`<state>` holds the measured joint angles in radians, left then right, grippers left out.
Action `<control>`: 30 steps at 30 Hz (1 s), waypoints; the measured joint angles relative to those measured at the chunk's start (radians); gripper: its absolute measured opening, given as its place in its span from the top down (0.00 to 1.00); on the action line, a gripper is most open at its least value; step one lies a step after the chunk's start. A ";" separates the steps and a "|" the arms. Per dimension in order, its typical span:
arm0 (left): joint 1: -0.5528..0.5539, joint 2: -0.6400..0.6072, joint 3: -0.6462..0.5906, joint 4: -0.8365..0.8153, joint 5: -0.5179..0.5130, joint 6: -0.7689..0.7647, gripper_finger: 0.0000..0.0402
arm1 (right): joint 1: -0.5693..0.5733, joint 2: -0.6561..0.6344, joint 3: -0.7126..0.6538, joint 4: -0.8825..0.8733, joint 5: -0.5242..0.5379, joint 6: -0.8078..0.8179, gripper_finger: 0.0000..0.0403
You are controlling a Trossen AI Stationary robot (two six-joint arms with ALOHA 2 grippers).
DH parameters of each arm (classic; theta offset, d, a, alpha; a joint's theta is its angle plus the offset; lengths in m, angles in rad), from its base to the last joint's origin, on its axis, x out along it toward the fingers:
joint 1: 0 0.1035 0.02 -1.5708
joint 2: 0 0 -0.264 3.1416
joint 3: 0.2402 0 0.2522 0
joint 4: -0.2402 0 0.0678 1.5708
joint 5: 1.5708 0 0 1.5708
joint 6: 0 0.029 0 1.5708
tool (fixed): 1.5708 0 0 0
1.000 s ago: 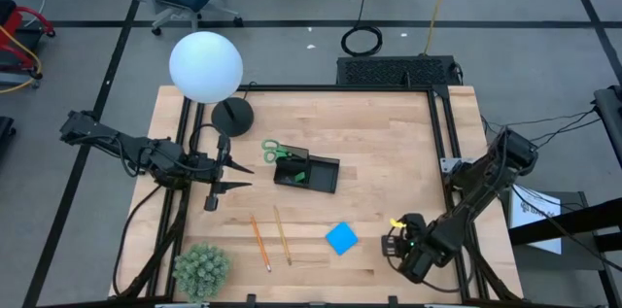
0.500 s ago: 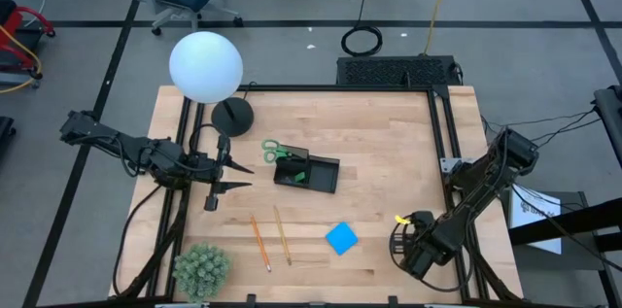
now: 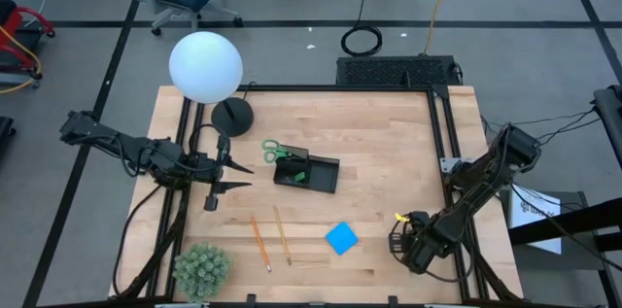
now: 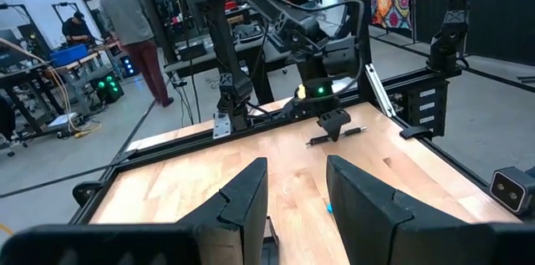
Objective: Pick and place office supplies into organizer
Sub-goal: Put the black pen into the black desk organizer
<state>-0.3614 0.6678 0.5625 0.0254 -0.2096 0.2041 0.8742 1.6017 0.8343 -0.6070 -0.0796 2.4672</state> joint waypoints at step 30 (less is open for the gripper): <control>0.000 0.000 0.000 -0.007 -0.002 0.000 0.67 | 0.005 0.006 -0.025 -0.040 0.050 -0.074 0.65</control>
<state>-0.3614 0.6678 0.5625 0.0181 -0.2111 0.2039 0.8791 1.6081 0.8093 -0.6472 -0.0296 2.3933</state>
